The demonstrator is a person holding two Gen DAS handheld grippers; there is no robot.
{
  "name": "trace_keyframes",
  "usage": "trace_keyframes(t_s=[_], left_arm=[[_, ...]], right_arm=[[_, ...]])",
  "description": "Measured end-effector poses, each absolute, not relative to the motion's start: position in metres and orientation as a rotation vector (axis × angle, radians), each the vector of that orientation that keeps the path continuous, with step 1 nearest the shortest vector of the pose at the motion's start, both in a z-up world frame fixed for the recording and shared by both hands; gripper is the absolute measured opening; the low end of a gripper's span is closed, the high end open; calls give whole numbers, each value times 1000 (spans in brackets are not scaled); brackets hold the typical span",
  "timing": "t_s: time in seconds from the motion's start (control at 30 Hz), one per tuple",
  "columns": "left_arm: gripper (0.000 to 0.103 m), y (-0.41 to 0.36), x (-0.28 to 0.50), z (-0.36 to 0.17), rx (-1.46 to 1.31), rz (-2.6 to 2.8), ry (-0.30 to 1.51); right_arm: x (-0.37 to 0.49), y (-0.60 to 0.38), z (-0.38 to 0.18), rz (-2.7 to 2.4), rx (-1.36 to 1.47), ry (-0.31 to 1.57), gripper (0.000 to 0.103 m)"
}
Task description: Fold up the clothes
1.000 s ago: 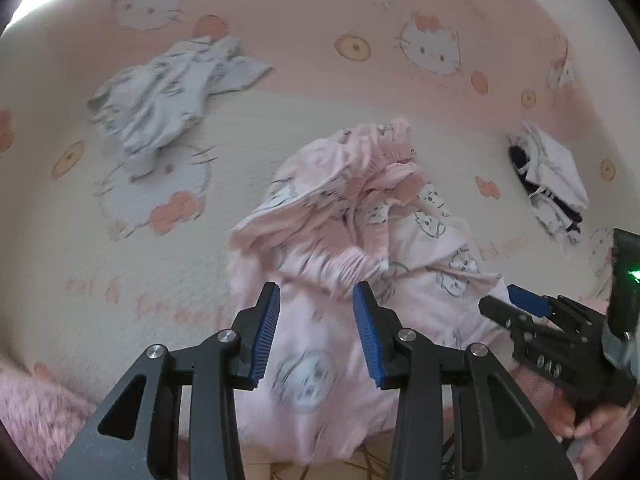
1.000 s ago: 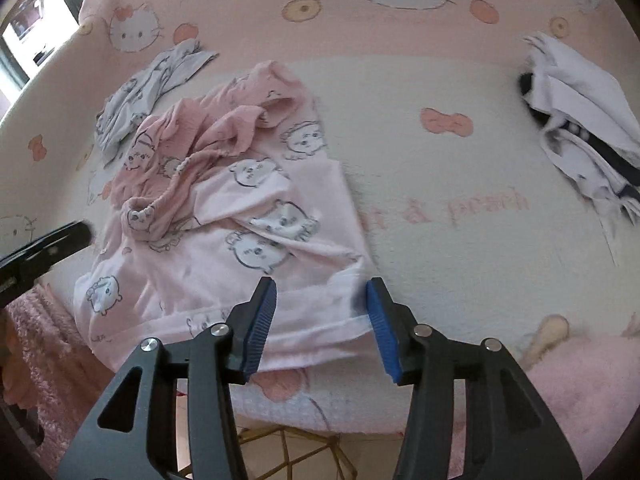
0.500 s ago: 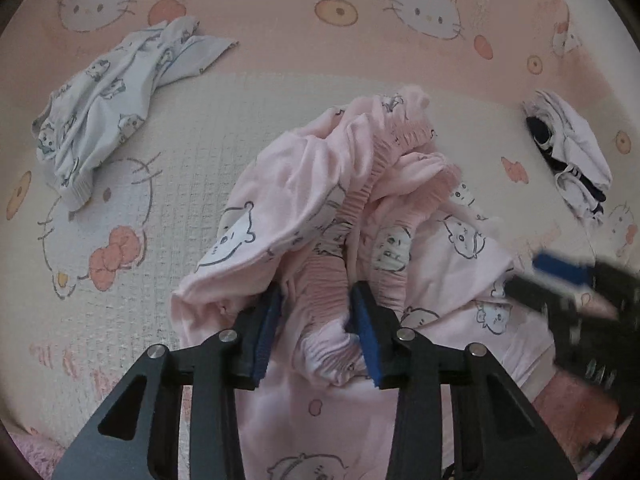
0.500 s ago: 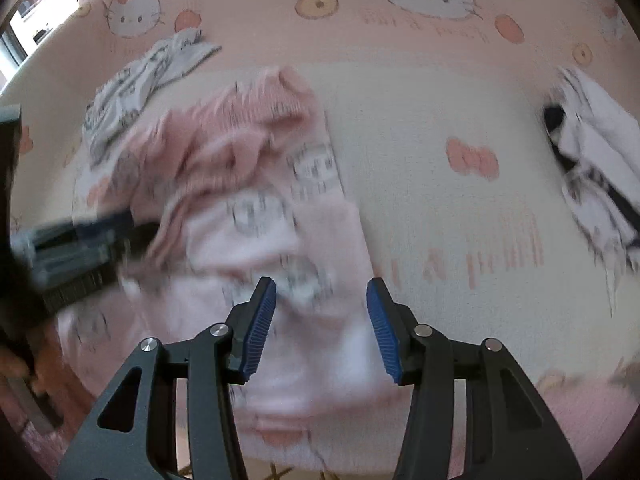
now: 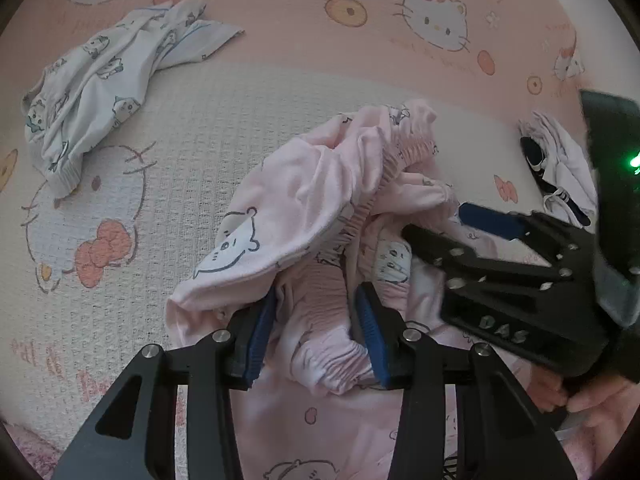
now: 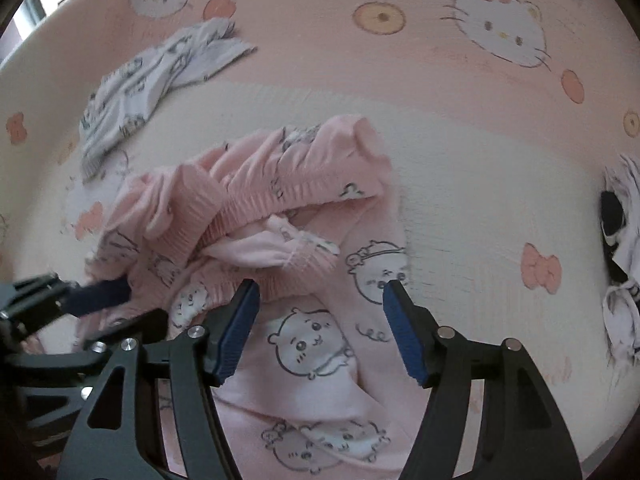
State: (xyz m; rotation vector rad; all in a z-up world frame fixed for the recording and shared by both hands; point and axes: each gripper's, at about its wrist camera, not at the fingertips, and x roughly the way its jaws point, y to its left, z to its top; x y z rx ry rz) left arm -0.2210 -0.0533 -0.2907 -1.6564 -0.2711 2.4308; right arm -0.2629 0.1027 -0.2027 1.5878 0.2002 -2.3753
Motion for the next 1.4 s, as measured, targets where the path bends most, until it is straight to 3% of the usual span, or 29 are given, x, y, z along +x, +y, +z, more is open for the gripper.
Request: trace_keyframes(t_s=[0.33, 0.37, 0.43, 0.5, 0.6, 0.63, 0.67, 0.73, 0.83, 1.17, 1.4], left_arm=[[47, -54, -224, -290, -1651, 2445, -255], [47, -54, -224, -290, -1650, 2444, -249], [47, -53, -224, -290, -1651, 2445, -246], [47, -52, -226, -290, -1652, 2448, -243], [46, -50, -227, -289, -1646, 2462, -230], [39, -50, -228, -288, -1642, 2470, -229], [28, -51, -228, -287, -1638, 2482, -240], [24, -57, -227, -284, -1633, 2485, -317], [24, -67, -218, -276, -1614, 2468, -447], [23, -77, -145, -236, -1539, 2530, -487], [22, -115, -115, -228, -1579, 2730, -548]], right_arm=[[-275, 113, -205, -2434, 1517, 65, 64], [-275, 111, -204, -2418, 1509, 67, 61], [-274, 105, -201, -2379, 1487, 81, 38], [-271, 99, -196, -2358, 1470, 140, 27], [-272, 99, -191, -2392, 1450, 186, 18], [-273, 99, -189, -2405, 1443, 199, 16], [-274, 99, -188, -2418, 1437, 212, 16], [-275, 99, -184, -2443, 1423, 238, 15], [-256, 121, -161, -2506, 1410, 237, 14], [-168, 164, -95, -2661, 1369, 280, 14], [-139, 194, -89, -2693, 1500, 183, 16]])
